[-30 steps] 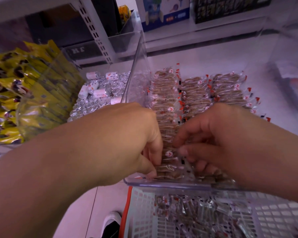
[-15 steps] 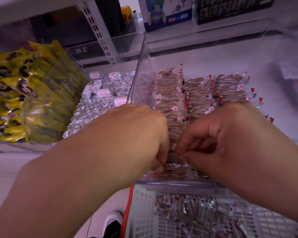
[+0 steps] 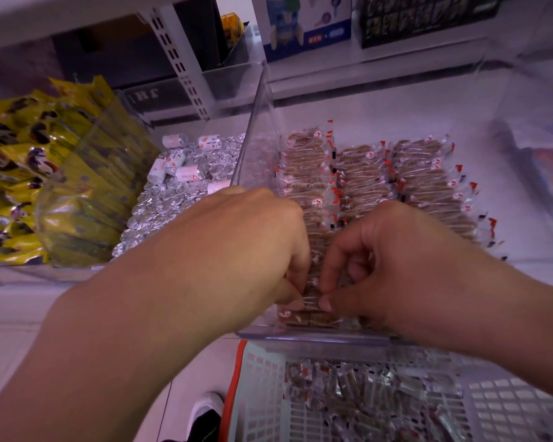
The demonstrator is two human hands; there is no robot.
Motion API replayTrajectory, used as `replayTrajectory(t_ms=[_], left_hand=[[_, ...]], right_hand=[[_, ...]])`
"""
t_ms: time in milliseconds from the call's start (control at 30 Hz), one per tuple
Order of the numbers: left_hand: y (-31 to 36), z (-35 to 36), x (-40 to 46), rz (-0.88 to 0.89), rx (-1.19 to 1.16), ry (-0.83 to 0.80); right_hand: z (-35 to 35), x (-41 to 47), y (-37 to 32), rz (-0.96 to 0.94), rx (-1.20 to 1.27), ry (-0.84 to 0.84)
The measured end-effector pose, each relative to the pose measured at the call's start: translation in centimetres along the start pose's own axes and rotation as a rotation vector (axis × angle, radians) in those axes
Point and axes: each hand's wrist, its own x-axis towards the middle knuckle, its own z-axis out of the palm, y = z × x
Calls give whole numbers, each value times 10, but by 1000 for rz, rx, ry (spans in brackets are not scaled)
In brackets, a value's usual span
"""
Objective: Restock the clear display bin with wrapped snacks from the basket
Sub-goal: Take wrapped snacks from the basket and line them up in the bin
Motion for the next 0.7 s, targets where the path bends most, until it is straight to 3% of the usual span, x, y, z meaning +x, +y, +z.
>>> replayTrajectory(t_ms=[100,267,367,433,500,600,633,700], left_hand=[[1,8,1,-8,-23,129],[-5,9,1,33,-88,250],[-10,7,-1,131,-240,370],[-12,10,-1,125,-220,467],[-11,17,-1,110,-110,515],[-3,26,2,73,105,535],[-2,27,2,59,145,544],[0,27,2,52,157,565]], right_hand=[[-6,-4,-6,124,66,23],[-10,-2,-14,480,461,-12],[-11,-5,-17,514,709,-142],[-16,-8,-19,485,741,-157],[-26,-8,-16,345,512,34],[-50,-3,-9,24,-384,407],[-53,-1,-7,14,-568,403],[-49,6,-5,102,-779,201]])
